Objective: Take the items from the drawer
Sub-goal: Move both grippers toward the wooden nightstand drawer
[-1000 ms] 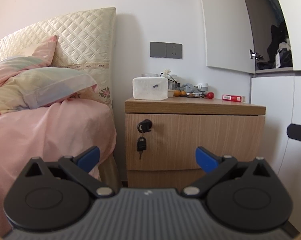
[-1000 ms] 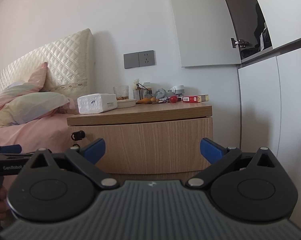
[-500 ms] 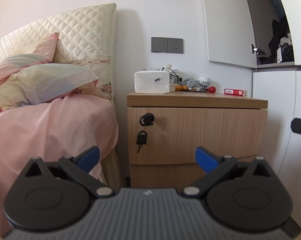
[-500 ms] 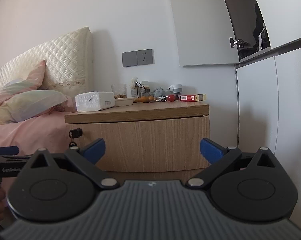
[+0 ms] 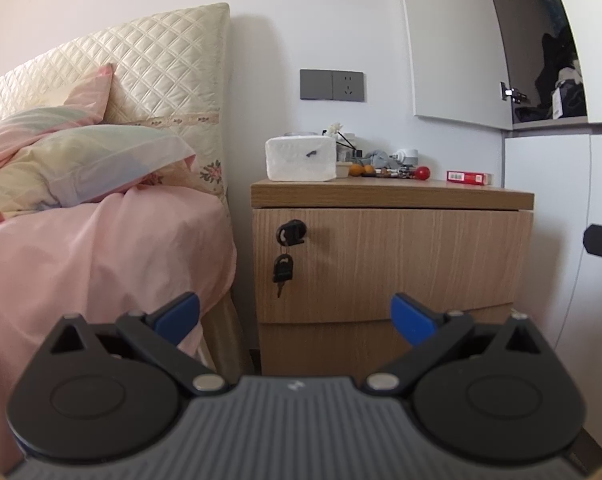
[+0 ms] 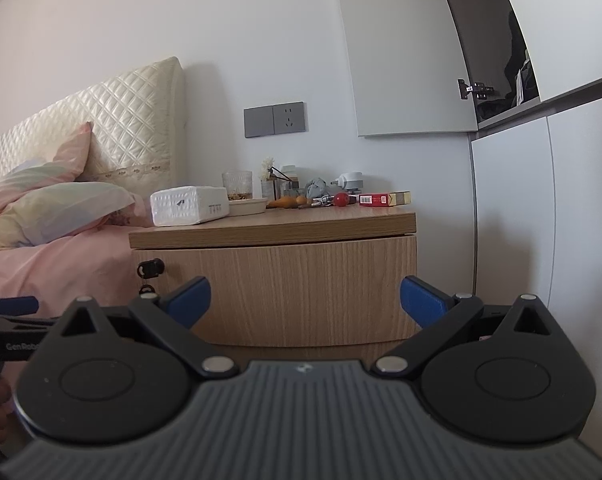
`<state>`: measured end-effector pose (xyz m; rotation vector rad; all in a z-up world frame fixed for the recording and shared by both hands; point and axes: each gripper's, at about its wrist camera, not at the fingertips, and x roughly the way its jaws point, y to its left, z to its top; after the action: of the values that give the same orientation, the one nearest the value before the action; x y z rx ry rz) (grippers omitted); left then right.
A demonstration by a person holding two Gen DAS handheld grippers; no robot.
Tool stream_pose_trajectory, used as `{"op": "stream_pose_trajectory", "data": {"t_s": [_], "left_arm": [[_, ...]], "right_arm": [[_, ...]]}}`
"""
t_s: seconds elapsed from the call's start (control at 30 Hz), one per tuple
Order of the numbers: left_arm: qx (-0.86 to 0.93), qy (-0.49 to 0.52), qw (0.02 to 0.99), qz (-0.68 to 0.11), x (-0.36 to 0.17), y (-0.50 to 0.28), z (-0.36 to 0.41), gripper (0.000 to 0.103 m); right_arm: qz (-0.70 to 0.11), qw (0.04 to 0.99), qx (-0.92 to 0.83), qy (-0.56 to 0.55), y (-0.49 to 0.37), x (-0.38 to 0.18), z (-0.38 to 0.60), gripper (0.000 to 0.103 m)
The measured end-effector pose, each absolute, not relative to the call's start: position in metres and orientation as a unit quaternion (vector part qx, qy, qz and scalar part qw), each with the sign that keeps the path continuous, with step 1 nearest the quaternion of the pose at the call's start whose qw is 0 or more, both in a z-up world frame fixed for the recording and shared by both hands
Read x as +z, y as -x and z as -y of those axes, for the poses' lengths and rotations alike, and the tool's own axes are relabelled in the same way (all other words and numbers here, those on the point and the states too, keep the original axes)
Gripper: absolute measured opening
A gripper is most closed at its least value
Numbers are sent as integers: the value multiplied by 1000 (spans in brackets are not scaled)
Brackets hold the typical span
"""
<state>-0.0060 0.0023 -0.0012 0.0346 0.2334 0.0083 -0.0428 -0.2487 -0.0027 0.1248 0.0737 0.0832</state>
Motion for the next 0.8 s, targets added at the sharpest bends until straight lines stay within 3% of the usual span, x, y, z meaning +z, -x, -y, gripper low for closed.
{"op": "stream_pose_trajectory", "data": {"t_s": [0.8], "left_arm": [[1,-19,993,-120,-9,2,4,103]], "right_arm": [[-38,996,39,-72,45,0,250,103]]}}
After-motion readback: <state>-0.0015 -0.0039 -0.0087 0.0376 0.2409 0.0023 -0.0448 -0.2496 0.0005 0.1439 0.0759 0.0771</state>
